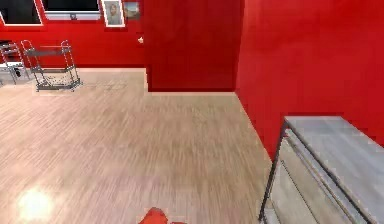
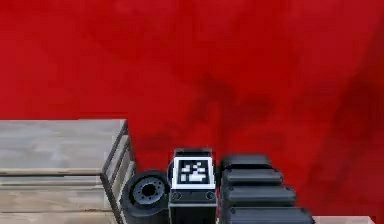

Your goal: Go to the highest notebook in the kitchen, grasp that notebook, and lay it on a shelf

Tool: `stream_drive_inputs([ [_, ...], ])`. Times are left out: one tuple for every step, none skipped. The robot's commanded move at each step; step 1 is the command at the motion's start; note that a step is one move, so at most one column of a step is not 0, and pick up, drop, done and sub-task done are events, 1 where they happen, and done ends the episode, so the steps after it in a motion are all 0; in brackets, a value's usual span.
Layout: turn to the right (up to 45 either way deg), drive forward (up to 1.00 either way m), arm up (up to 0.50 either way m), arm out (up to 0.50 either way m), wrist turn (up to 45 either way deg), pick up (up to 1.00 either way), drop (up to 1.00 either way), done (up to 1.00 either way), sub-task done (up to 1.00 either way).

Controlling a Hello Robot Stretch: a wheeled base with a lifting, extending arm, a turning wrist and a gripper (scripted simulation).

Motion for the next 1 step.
stream_drive_inputs([
  [-36.0,0.0,0.0,0.0,0.0,0.0,0.0,0.0,0.0],
])
